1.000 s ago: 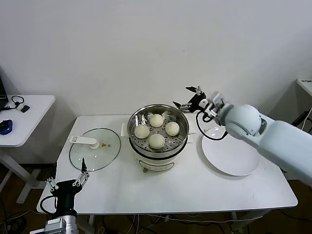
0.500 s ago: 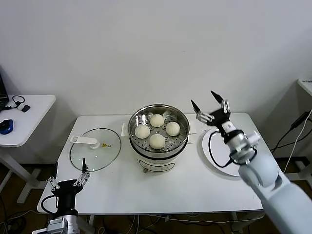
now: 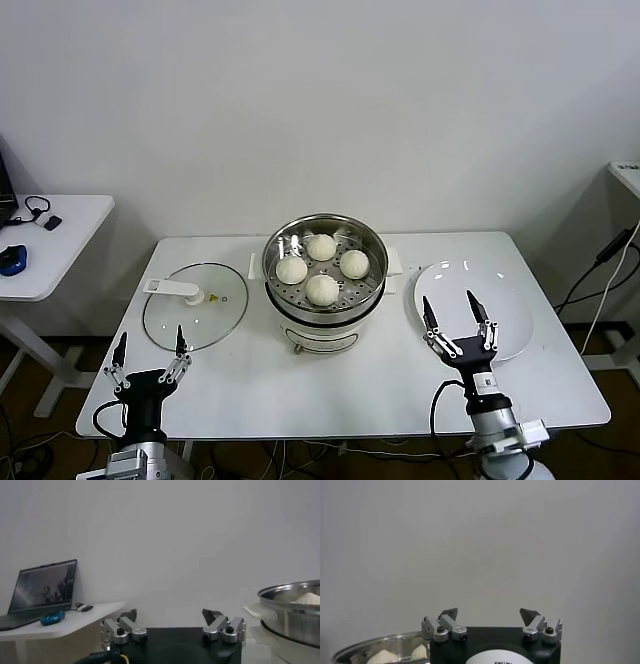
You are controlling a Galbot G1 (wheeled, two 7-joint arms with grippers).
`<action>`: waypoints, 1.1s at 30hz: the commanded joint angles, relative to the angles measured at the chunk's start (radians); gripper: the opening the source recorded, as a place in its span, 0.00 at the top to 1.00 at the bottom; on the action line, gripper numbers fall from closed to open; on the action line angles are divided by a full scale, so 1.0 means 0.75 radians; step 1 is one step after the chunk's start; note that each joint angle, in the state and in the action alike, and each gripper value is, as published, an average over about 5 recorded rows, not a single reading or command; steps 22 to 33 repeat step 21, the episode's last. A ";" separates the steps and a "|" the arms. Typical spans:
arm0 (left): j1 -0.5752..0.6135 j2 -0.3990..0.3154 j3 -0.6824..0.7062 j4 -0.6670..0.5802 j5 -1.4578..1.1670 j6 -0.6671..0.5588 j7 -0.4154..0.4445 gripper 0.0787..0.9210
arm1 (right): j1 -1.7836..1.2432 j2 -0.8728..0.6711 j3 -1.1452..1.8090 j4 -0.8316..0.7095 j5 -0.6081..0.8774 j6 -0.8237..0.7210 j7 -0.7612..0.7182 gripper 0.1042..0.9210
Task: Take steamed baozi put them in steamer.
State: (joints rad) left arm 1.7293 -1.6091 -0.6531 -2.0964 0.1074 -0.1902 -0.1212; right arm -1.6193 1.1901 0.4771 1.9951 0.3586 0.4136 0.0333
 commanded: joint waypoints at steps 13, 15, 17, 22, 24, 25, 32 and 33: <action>0.000 -0.065 0.002 -0.011 0.012 -0.008 0.001 0.12 | -0.070 0.218 -0.027 0.025 -0.154 0.188 0.062 0.12; 0.000 -0.065 0.002 -0.010 0.014 -0.010 0.001 0.12 | -0.066 0.218 -0.035 0.025 -0.156 0.185 0.063 0.12; 0.000 -0.065 0.004 -0.010 0.016 -0.010 0.002 0.12 | -0.063 0.218 -0.041 0.023 -0.158 0.184 0.063 0.12; -0.001 -0.065 0.008 -0.010 0.018 -0.008 0.001 0.12 | -0.061 0.218 -0.048 0.018 -0.160 0.183 0.067 0.12; -0.001 -0.065 0.008 -0.010 0.018 -0.008 0.001 0.12 | -0.061 0.218 -0.048 0.018 -0.160 0.183 0.067 0.12; -0.001 -0.065 0.008 -0.010 0.018 -0.008 0.001 0.12 | -0.061 0.218 -0.048 0.018 -0.160 0.183 0.067 0.12; -0.001 -0.065 0.008 -0.010 0.018 -0.008 0.001 0.12 | -0.061 0.218 -0.048 0.018 -0.160 0.183 0.067 0.12; -0.001 -0.065 0.008 -0.010 0.018 -0.008 0.001 0.12 | -0.061 0.218 -0.048 0.018 -0.160 0.183 0.067 0.12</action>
